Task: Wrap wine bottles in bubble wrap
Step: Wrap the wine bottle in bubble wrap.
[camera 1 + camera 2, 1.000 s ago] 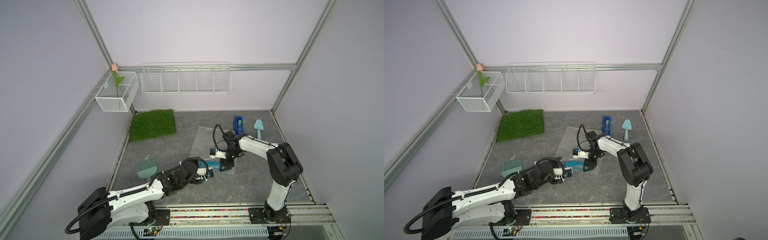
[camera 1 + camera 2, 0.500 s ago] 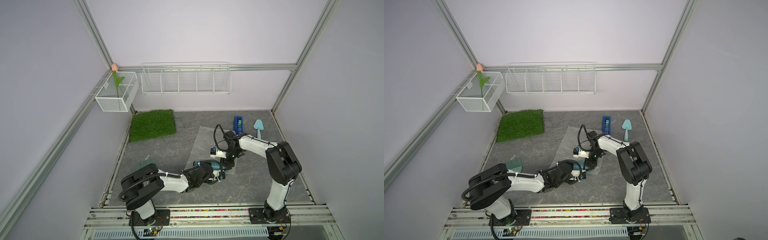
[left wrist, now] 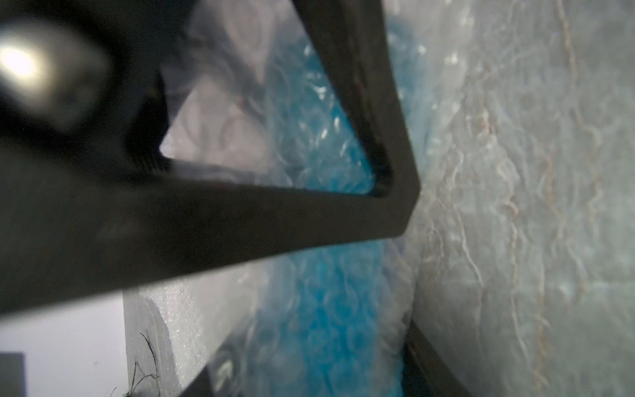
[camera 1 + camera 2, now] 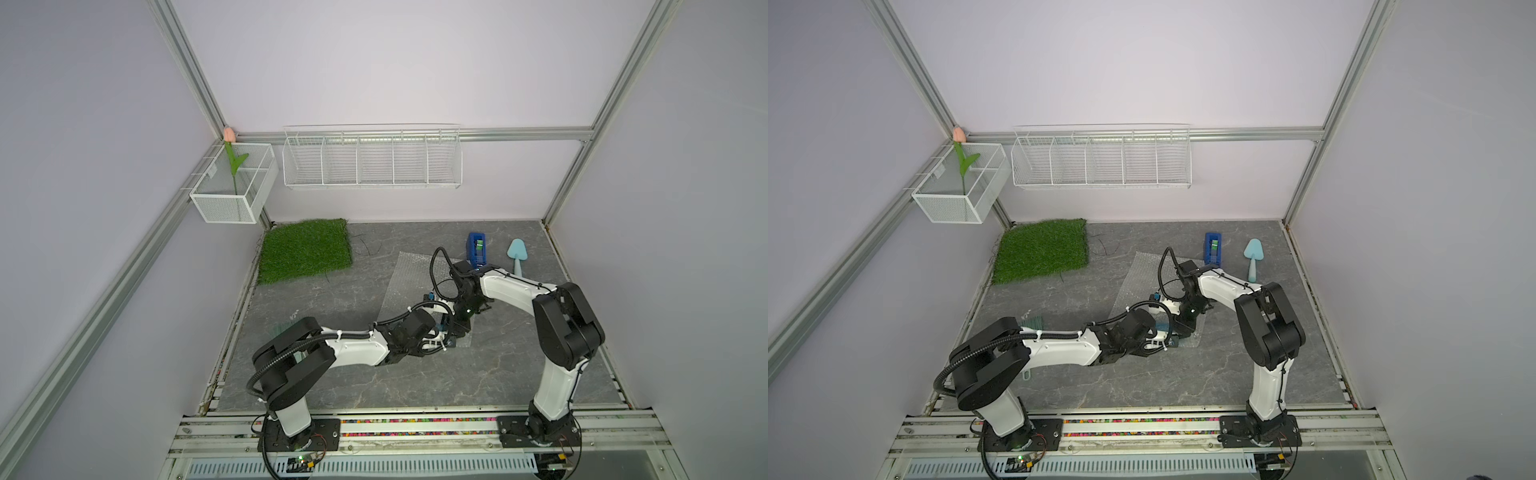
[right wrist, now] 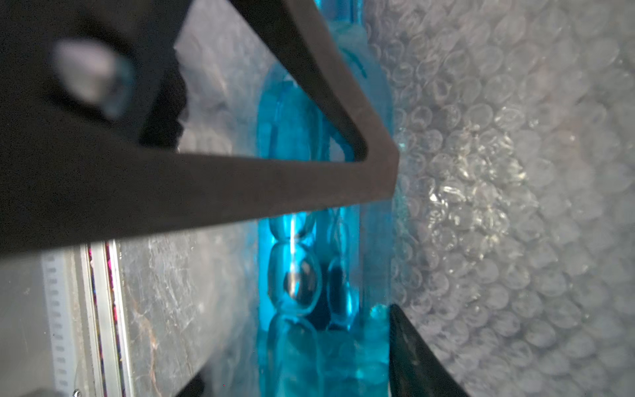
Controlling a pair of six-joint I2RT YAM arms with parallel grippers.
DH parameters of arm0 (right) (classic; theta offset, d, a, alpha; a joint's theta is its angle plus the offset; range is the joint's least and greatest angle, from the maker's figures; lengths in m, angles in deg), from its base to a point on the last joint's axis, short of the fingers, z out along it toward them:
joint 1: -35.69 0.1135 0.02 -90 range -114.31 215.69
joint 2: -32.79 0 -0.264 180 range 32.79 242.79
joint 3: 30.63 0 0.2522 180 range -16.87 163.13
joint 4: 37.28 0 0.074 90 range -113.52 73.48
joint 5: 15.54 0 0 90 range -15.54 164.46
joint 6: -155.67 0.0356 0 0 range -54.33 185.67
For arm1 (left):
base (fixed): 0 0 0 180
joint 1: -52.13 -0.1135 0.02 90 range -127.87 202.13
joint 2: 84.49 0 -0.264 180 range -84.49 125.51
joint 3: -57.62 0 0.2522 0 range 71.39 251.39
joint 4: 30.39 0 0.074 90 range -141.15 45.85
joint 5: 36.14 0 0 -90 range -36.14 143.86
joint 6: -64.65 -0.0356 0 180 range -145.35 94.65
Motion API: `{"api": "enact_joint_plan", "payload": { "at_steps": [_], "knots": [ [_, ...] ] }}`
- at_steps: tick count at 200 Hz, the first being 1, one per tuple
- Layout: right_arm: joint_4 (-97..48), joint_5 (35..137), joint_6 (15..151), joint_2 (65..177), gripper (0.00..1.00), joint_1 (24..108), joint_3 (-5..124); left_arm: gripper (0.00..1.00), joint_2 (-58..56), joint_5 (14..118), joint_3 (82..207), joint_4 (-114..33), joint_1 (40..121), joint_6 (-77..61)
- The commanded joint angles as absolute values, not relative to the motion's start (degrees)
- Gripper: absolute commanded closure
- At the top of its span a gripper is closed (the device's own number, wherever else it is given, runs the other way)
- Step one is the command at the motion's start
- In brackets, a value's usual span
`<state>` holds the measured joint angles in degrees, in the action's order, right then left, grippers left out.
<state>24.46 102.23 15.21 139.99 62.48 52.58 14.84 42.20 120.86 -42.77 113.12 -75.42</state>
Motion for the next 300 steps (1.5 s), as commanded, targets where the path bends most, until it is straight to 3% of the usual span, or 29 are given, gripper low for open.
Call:
{"api": "enact_joint_plan", "payload": {
  "at_steps": [1, 3, 8, 10, 14, 81, 144, 185, 248, 279, 300],
  "knots": [
    [20.64, 103.67, 17.3, 136.7, 0.25, 61.86, 50.92, 0.64, 18.67, 48.77, 122.55, -51.97, 112.86, -70.84],
    [20.26, 103.65, 17.61, 136.37, 0.23, 61.7, 50.7, 0.65, 18.73, 48.88, 122.65, -52.22, 112.86, -70.74],
    [19.45, 103.64, 18.18, 135.59, 0.01, 61.44, 50.41, 0.68, 18.7, 49.21, 122.73, -52.81, 112.77, -70.41],
    [19.13, 103.57, 18.44, 135.22, 0.09, 61.31, 50.2, 0.69, 18.76, 49.45, 122.78, -53.02, 112.73, -70.26],
    [18.67, 103.71, 18.75, 134.58, 0.12, 61.23, 49.98, 0.7, 18.74, 49.75, 122.8, -53.39, 112.69, -70.04],
    [11.92, 101.06, 24.87, 123.15, 0.12, 57.28, 46.13, 0.81, 17.72, 52.13, 121.41, -55.53, 112.51, -68.01],
    [-9.31, 76.88, 36.37, 96.13, 0.12, 53.04, 30.94, 0.92, 19.4, 61.55, 133.14, -75.61, 110.28, -64.2],
    [-3.04, 82.67, 26.23, 79.04, 0.12, 53.67, 23.15, 0.97, 22.44, 68.83, 139.59, -86.41, 108.36, -63.76],
    [14.5, 81.05, 8.79, 66.78, 0.12, 70.9, 19.05, 1.0, 33.29, 78.03, 154.04, -103.72, 103.9, -66.68],
    [14.31, 80.56, 5.07, 60.9, 0.12, 78.84, 16.25, 1.0, 40.63, 81.61, 162.53, -112.83, 102.07, -68.99],
    [12.38, 76.19, 4.78, 63.9, 0.12, 85.24, 14.86, 1.0, 42.23, 81.35, 164.98, -114.11, 102.06, -69.77]
  ]
}}
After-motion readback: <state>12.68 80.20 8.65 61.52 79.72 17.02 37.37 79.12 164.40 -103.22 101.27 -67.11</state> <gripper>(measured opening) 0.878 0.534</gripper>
